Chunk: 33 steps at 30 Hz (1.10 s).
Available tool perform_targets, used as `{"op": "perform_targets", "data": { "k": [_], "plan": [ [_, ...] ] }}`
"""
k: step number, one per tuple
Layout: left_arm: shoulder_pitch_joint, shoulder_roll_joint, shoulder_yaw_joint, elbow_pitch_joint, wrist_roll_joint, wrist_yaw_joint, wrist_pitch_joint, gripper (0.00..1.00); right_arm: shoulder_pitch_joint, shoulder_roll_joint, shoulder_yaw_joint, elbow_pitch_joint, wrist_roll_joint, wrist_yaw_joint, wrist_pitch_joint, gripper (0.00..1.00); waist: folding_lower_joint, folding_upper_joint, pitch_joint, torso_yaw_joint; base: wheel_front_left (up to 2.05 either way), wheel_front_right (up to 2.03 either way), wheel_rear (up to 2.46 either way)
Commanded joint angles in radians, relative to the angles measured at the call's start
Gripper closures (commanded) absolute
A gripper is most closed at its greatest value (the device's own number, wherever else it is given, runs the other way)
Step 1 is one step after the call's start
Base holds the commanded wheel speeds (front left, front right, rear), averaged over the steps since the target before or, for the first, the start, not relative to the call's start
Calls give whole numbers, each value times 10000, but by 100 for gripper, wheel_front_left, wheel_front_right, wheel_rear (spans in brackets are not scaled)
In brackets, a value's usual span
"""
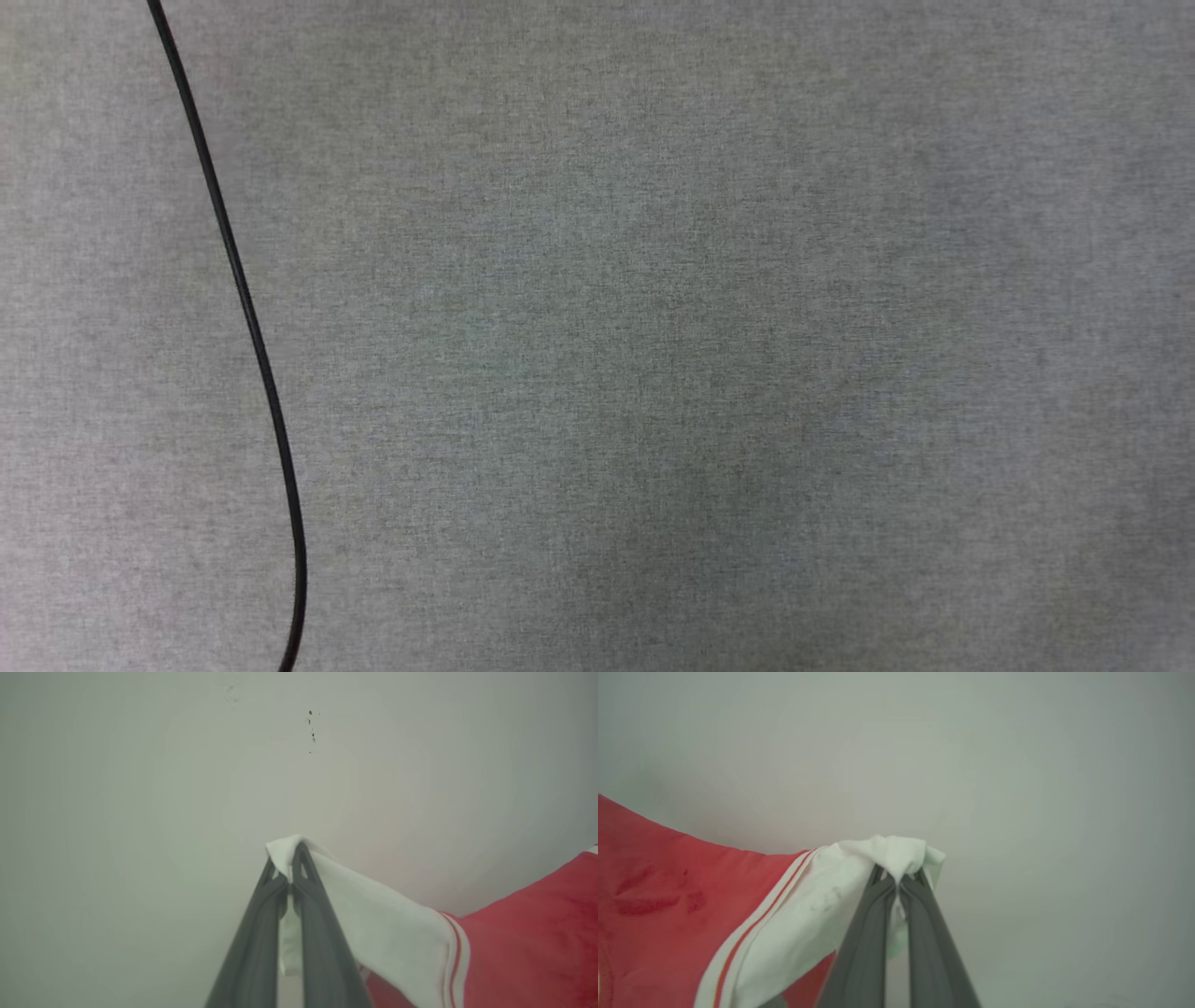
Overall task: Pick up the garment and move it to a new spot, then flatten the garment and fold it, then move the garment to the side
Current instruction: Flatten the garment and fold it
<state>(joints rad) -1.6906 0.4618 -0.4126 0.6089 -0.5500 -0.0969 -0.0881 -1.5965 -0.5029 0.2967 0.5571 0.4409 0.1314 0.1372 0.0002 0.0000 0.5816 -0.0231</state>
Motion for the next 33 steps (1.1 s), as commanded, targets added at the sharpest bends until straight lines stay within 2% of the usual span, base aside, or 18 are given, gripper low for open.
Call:
{"op": "perform_targets", "data": {
  "k": [1, 7, 13, 22, 33],
  "plan": [
    [255, 39, -41, 36, -23, -35, -86, 100, 268, 39, 42, 76, 64, -14, -123, 100, -2, 0, -55, -23, 0, 0, 0],
    [2079, 300, 1, -140, -329, -41, -739, 100, 1664, 396, 360, 433, 465, -14, -1184, 100, -2, 0, -577, -135, 0, 0, 0],
    [4630, 478, 131, -971, -751, 366, -1107, 100, 3638, 571, 792, 382, 627, -14, -1895, 100, -2, 0, -1297, -88, 0, 0, 0],
    [9747, 841, 444, -3175, -1542, 1602, -1291, 100, 7443, 536, 1021, -116, 904, -14, -2408, 100, -2, 0, -2677, 57, 0, 0, 0],
    [14334, 1218, 736, -4808, -2425, 2679, -1245, 100, 11523, 452, 516, -880, 1312, -14, -2350, 100, -2, 0, -4113, 146, 0, 0, 0]
  ]
}}
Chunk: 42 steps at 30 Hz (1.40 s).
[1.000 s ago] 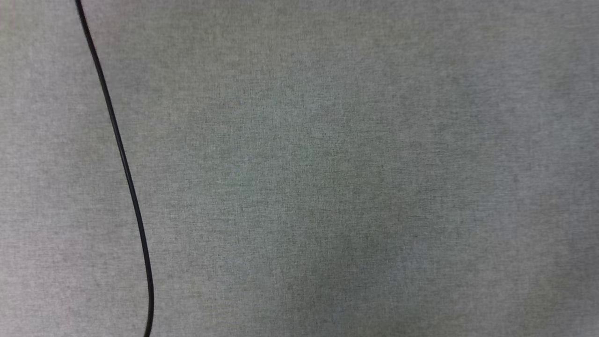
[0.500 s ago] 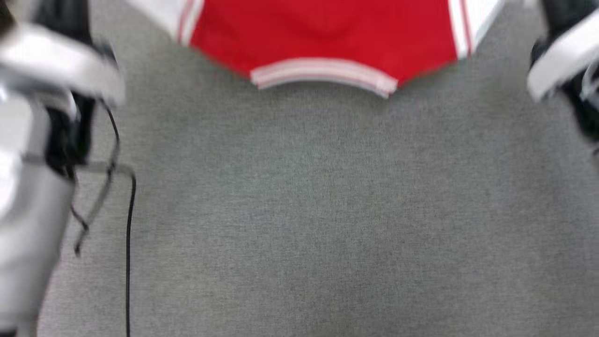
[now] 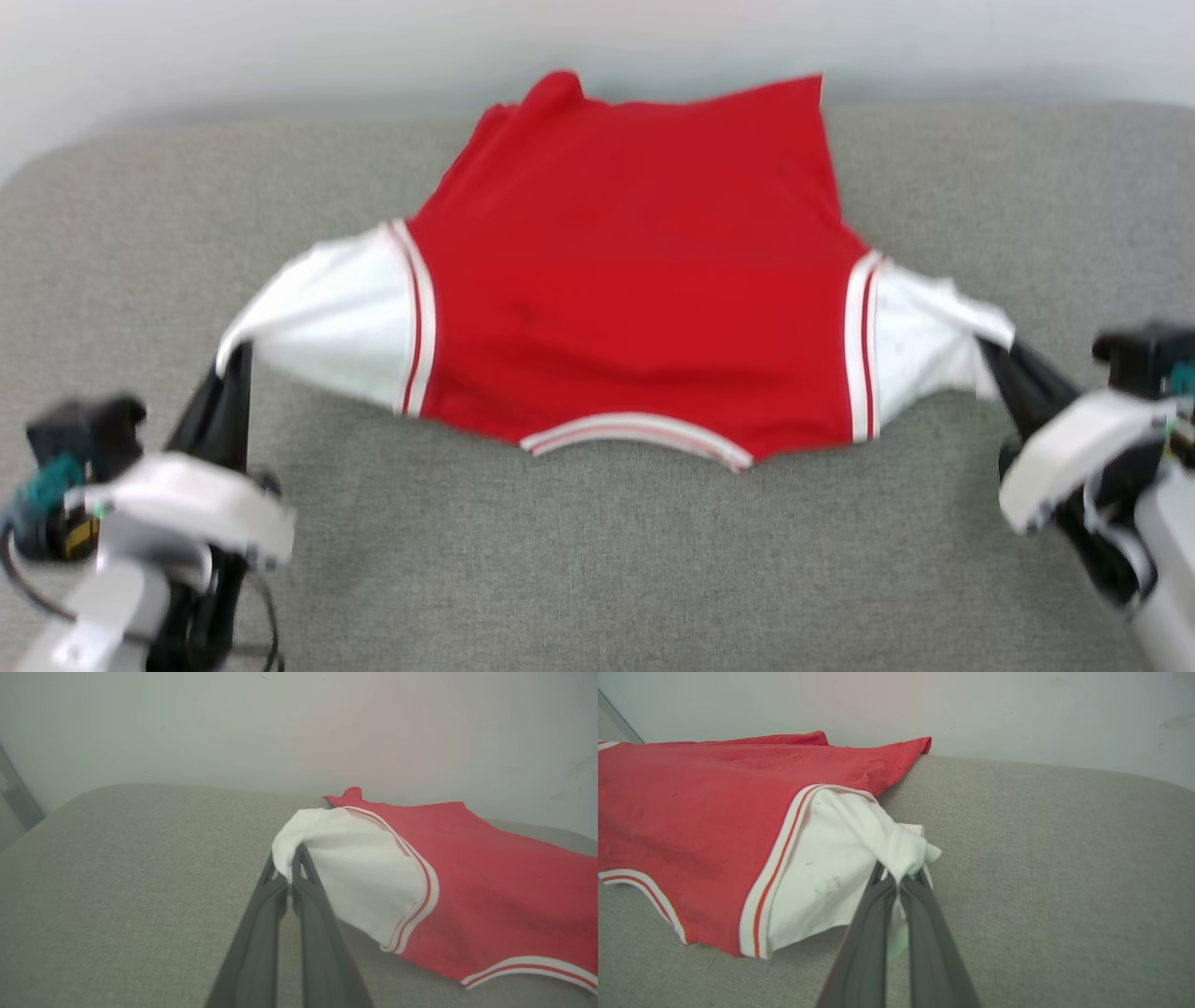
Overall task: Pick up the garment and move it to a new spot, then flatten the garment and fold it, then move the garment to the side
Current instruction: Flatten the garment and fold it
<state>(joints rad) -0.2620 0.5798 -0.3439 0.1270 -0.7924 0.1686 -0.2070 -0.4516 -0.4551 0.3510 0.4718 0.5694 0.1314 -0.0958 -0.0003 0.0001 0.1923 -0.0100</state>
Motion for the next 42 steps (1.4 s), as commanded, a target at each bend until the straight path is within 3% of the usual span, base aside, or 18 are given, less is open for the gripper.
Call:
{"op": "perform_targets", "data": {
  "k": [1, 9, 18, 29, 30, 31, 32, 42],
  "plan": [
    [394, 54, 88, -98, -78, 118, -67, 100, 418, -54, -108, -125, 20, -14, 29, 100, 3, -1, -339, 27, 0, 0, 0],
    [2575, 156, 177, -530, -518, 549, -58, 100, 3237, -31, -1014, -1311, -73, -14, 816, 100, 3, -1, -1158, 164, 0, 0, 0],
    [4243, -35, 171, -740, -916, 955, -108, 100, 5995, 580, -2229, -2568, -367, -16, 2195, 100, 3, -1, -1586, 260, 0, 0, 0],
    [4298, -349, -191, -653, -800, 919, -165, 100, 7028, 1168, -2954, -3004, -635, -16, 2990, 100, 3, -1, -1492, 421, 0, 0, 0],
    [4242, -370, -211, -660, -774, 917, -168, 100, 6947, 1220, -2989, -3058, -662, -15, 3011, 89, 3, -1, -1475, 423, 0, 0, 0],
    [4205, -383, -221, -672, -753, 921, -175, 100, 6832, 1240, -3061, -3139, -683, -15, 2998, 38, 3, -1, -1455, 420, 0, 0, 0],
    [4176, -395, -238, -699, -726, 928, -179, 100, 6688, 1238, -3174, -3228, -680, -16, 2970, 0, 3, -1, -1434, 421, 0, 0, 0],
    [3580, -666, -465, -1243, -283, 1001, -317, 100, 4461, 454, -4595, -4757, -930, -13, 2563, 0, 3, -1, -666, 792, 0, 0, 0]
  ]
}}
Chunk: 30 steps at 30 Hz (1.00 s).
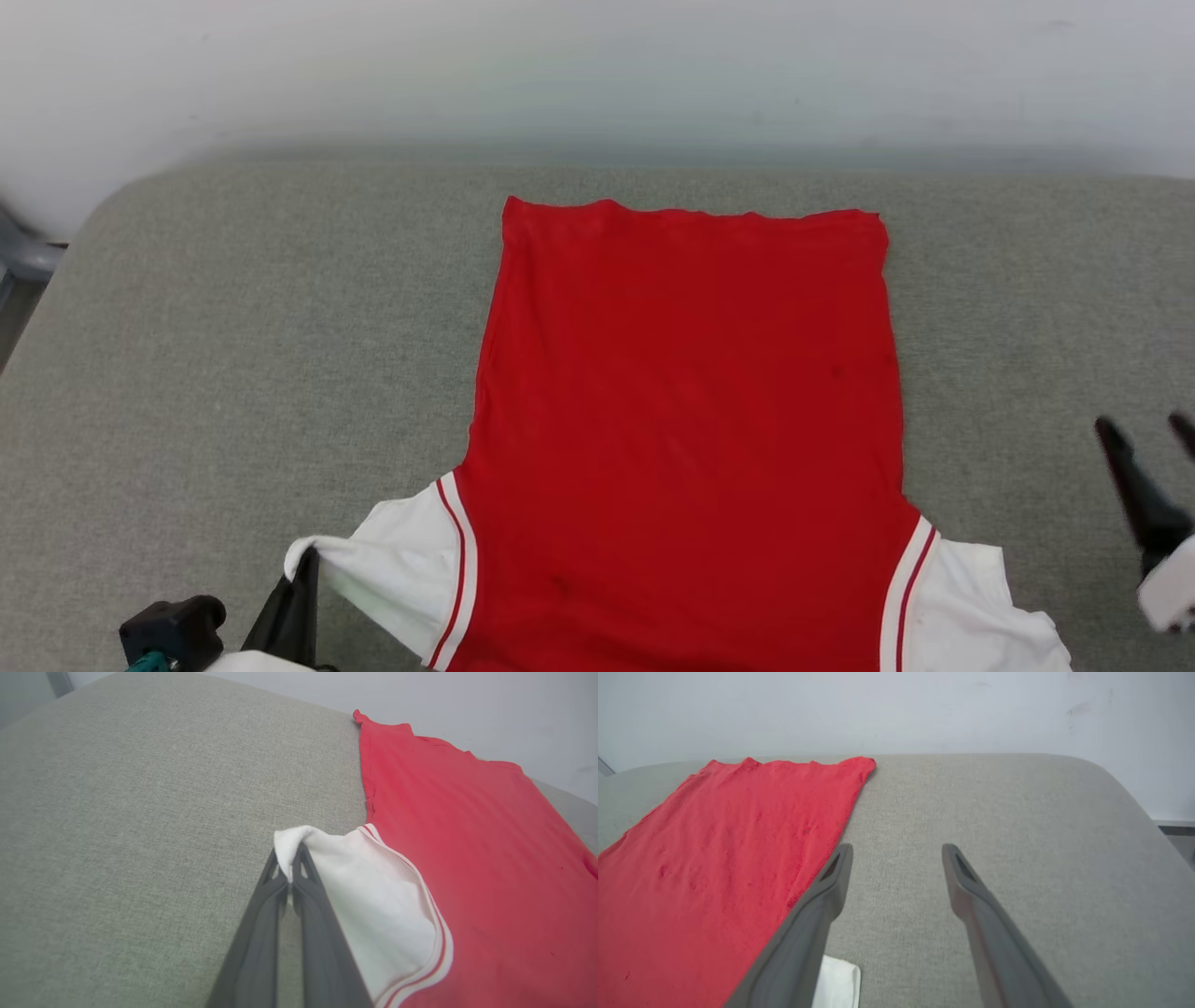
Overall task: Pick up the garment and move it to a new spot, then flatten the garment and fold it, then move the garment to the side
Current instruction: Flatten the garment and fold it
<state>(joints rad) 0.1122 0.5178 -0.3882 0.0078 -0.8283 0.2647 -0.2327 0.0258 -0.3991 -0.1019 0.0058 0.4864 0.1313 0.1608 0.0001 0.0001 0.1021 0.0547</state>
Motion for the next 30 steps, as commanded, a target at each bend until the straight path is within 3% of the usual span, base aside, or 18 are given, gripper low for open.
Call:
{"op": "perform_targets", "data": {
  "k": [1, 8, 15, 23, 30],
  "plan": [
    [-162, -46, -22, -50, 76, 41, -60, 100, -314, -106, -66, -98, -99, -11, -3, 0, -1, -1, 236, 145, 0, 0, 0],
    [-1066, -388, -138, -474, 549, -23, -177, 100, -3339, -1314, 111, -796, -282, -10, 1286, 0, -1, -1, 1559, 725, 0, 0, 0],
    [-2000, -881, -342, -510, 1007, -201, -259, 100, -6642, -2442, 1855, 279, -61, -11, 3806, 0, -1, -1, 2793, 1319, 0, 0, 0],
    [-2805, -1436, -425, -445, 1454, -532, -320, 100, -9685, -2450, 3110, 2653, 486, -10, 7184, 0, -1, -1, 3960, 1868, 0, 0, 0],
    [-3419, -1930, -443, -176, 1775, -894, -339, 100, -11119, -2193, 3356, 4258, 311, -11, 8548, 0, -1, -1, 4743, 2265, 0, 0, 0]
  ]
}}
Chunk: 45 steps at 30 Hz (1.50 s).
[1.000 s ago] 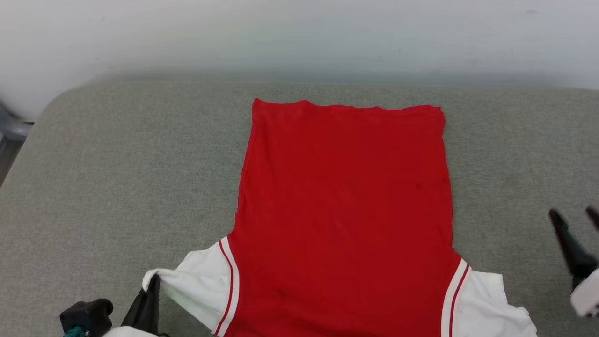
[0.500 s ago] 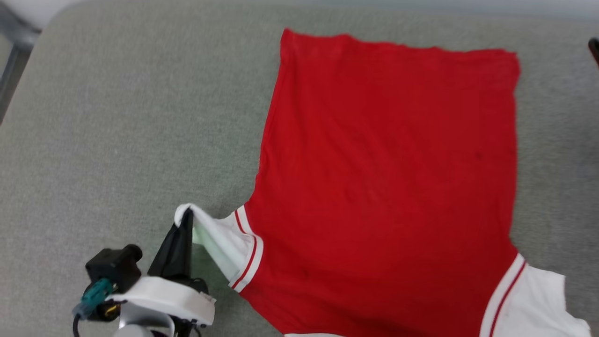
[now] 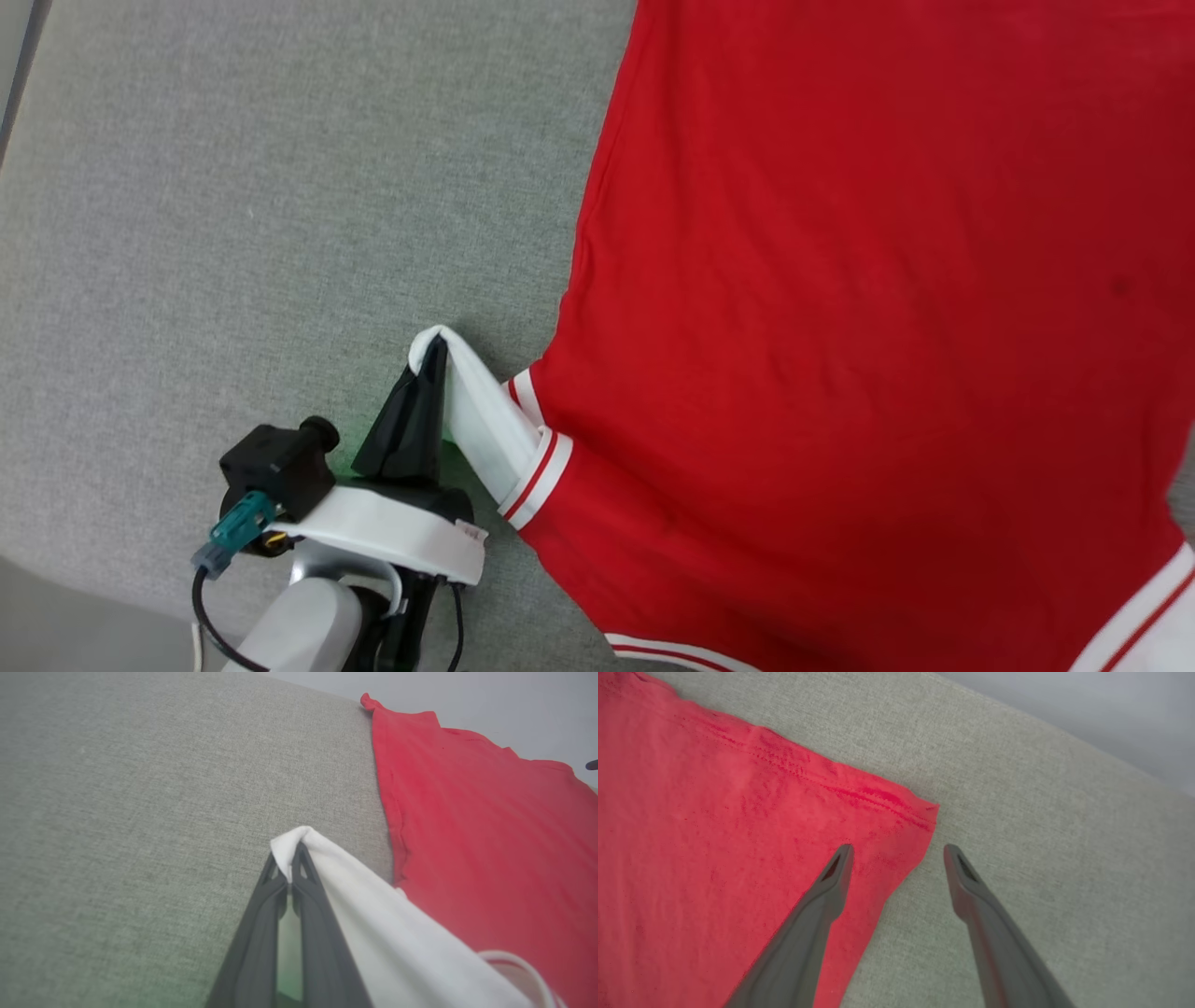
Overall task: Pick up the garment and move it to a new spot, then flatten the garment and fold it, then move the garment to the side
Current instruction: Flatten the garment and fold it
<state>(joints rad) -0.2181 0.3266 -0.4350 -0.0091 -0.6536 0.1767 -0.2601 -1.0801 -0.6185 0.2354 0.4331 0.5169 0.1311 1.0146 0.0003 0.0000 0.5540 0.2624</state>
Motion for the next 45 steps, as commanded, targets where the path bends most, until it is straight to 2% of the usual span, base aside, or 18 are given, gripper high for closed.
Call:
{"op": "perform_targets", "data": {
  "k": [1, 8, 12, 13, 14, 22, 28, 33, 37, 41, 45],
  "plan": [
    [-189, -109, 35, 21, 76, -61, -67, 100, -148, 41, -11, 155, -60, -8, 41, 0, -3, 0, 314, 231, 0, 0, 0],
    [-354, -546, 267, 311, 360, -446, -67, 100, 335, 306, 269, 1247, -226, -6, 100, 0, -3, 0, 632, 393, 0, 0, 0],
    [-339, -736, 431, 517, 484, -630, -50, 100, 805, 170, 396, 1590, -201, -6, -112, 0, -3, 0, 602, 429, 0, 0, 0],
    [-337, -765, 456, 570, 525, -685, -50, 100, 815, 117, 462, 1569, -215, -6, -215, 63, -3, 0, 574, 431, 0, 0, 0],
    [-322, -781, 499, 623, 547, -699, -50, 100, 811, 98, 506, 1544, -144, -6, -320, 100, -3, 0, 533, 416, 0, 0, 0],
    [76, -912, 913, 912, 751, -871, -51, 100, 427, -192, 864, 1005, 395, -9, -1803, 100, -3, 0, -311, 140, 0, 0, 0],
    [644, -753, 1218, 1010, 773, -813, -51, 100, 1242, -1046, 1720, 24, 1162, -9, -2852, 100, -3, 0, -1327, -243, 0, 0, 0],
    [1233, -588, 1396, 1058, 696, -663, -39, 100, 2735, -2045, 1890, -1095, 2006, -9, -3586, 100, -3, 0, -2138, -662, 0, 0, 0],
    [1670, -426, 1482, 995, 618, -554, 1, 100, 4322, -2632, 1571, -1806, 2436, -9, -4135, 100, -3, 0, -2674, -1059, 0, 0, 0],
    [2046, -263, 1595, 907, 543, -435, 94, 100, 6076, -2835, 837, -2420, 2686, -9, -4561, 100, -3, 0, -3122, -1475, 0, 0, 0],
    [2355, -106, 1694, 793, 492, -330, 167, 100, 7903, -2677, -12, -2894, 2708, -9, -4874, 100, -3, 0, -3437, -1847, 0, 0, 0]
  ]
}}
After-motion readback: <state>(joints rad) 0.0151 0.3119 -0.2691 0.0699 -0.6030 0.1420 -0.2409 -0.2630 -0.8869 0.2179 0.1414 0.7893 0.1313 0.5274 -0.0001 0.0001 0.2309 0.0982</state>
